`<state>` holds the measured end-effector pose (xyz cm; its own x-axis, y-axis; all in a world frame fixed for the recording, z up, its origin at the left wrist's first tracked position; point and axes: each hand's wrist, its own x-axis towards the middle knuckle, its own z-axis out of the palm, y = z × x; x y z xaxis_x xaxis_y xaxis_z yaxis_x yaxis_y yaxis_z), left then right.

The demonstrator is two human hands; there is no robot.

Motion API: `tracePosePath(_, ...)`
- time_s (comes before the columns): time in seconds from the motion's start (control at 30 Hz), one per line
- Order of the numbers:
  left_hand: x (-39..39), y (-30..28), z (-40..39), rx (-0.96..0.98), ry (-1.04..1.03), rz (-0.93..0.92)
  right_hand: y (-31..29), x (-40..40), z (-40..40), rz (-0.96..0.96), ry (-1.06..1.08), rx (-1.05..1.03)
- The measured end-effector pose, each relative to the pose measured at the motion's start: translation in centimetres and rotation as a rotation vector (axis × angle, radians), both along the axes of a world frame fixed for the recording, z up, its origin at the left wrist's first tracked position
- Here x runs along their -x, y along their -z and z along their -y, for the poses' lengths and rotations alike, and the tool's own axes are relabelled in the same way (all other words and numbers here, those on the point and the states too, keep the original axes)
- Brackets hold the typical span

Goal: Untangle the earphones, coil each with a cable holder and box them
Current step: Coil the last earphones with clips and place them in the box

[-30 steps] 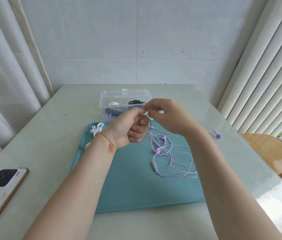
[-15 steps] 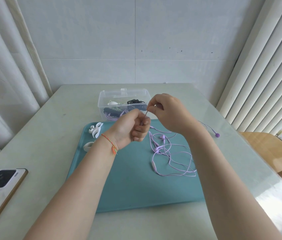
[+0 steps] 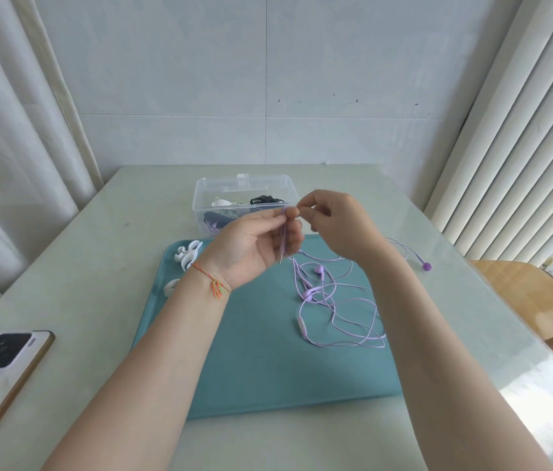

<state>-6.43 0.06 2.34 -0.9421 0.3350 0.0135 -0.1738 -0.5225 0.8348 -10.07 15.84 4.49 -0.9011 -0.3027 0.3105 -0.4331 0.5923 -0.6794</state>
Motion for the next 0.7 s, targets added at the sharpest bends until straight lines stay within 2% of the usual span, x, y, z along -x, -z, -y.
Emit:
tracePosePath(0.17, -0.1, -0.5, -0.1, -0.282, -0.126, 0.023, 0.2, -0.8, 0.7, 0.170, -0.081, -0.003)
tracePosePath(0.27, 0.2, -0.5, 0.4, -0.319, -0.208, -0.019, 0.2, -1.5, 1.4, 0.274, -0.182, -0.103)
tracePosePath(0.37, 0.6, -0.2, 0.8, -0.265, -0.281, -0.049, 0.1, -1.9, 1.8, 0.324, -0.242, -0.171)
tracePosePath(0.5, 1.0, 0.3, 0.9, -0.106, -0.388, -0.080, -0.5, -2.1, 1.3, 0.294, -0.232, -0.215)
tracePosePath(0.7, 0.8, 0.7, 0.3, 0.093, -0.414, -0.091, -1.2, -2.2, 1.2, 0.229, -0.191, -0.216)
